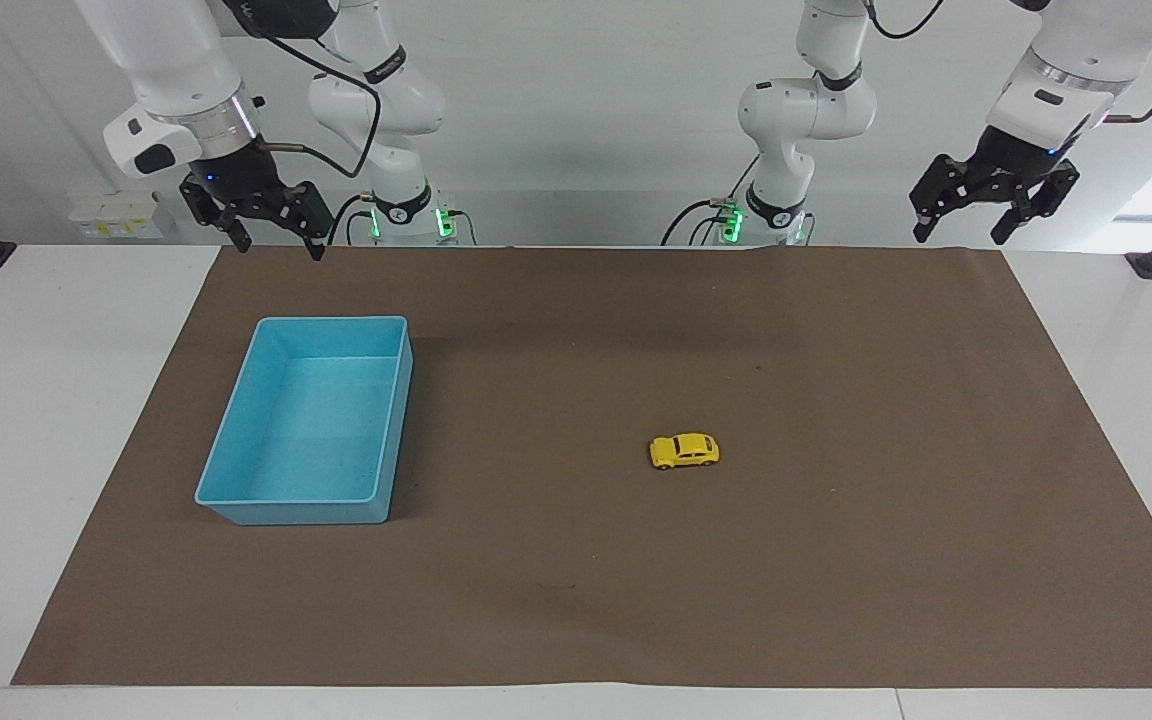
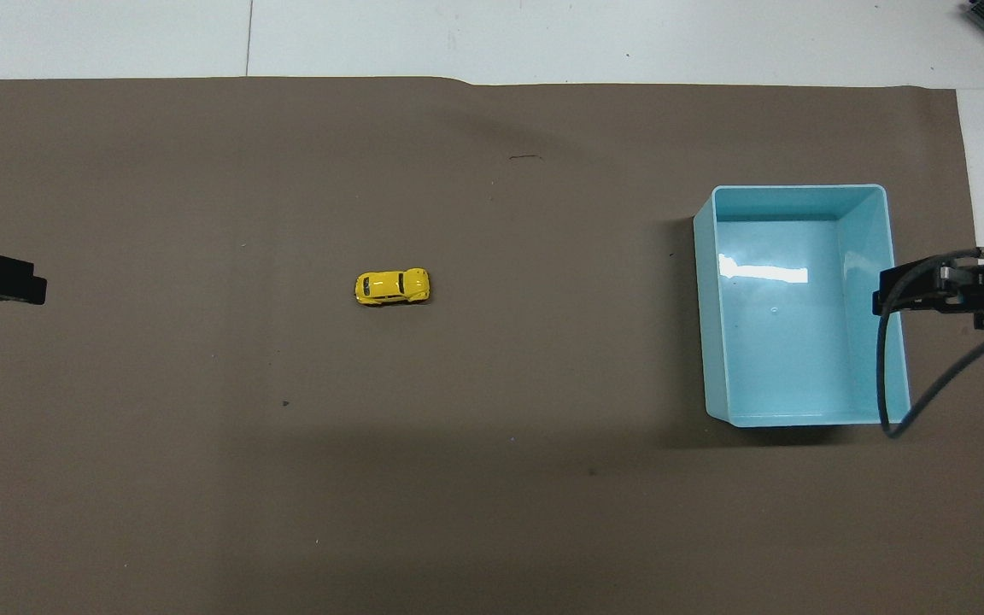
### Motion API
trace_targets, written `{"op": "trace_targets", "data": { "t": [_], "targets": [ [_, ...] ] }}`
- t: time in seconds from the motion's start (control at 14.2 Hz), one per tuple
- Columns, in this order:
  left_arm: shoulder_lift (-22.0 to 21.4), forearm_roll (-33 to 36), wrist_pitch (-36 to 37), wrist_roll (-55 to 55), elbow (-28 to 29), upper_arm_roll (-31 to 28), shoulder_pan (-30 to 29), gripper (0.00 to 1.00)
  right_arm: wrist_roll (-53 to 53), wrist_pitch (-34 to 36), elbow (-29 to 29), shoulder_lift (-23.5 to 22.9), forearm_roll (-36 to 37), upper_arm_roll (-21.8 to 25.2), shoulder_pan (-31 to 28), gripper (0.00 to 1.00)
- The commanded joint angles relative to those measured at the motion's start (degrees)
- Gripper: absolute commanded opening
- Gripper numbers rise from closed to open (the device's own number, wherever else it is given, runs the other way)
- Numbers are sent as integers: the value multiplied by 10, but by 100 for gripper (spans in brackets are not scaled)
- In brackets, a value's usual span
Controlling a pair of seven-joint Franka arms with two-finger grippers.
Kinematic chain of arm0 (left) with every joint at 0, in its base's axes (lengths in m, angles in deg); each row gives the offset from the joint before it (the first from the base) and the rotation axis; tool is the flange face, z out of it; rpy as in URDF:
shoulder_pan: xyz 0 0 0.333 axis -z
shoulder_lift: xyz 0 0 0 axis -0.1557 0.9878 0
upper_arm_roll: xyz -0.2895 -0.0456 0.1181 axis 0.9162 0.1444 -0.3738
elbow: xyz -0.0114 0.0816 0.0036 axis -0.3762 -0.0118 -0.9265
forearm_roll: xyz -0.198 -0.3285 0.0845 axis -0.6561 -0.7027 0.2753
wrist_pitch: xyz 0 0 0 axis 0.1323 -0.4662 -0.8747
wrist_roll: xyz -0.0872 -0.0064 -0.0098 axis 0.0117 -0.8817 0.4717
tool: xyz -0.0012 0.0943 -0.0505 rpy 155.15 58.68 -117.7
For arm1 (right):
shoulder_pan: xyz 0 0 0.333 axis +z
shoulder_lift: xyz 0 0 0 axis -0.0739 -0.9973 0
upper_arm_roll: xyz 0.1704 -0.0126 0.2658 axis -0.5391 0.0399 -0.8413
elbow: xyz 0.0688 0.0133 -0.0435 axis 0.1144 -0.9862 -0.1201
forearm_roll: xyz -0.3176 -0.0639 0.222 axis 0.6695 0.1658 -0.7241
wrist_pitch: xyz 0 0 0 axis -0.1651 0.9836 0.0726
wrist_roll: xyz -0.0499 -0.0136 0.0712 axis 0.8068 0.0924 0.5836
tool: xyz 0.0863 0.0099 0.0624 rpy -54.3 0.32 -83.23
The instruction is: Wind up and store yellow beetle car
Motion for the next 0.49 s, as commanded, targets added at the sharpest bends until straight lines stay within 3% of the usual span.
{"op": "trace_targets", "data": {
  "t": [0.0, 0.42],
  "targets": [
    [-11, -6, 6, 2, 9, 6, -11, 100, -12, -7, -2, 3, -6, -1, -6, 100],
    [-12, -6, 22, 3, 9, 6, -10, 100, -12, -7, -2, 3, -6, -1, -6, 100]
  ]
}}
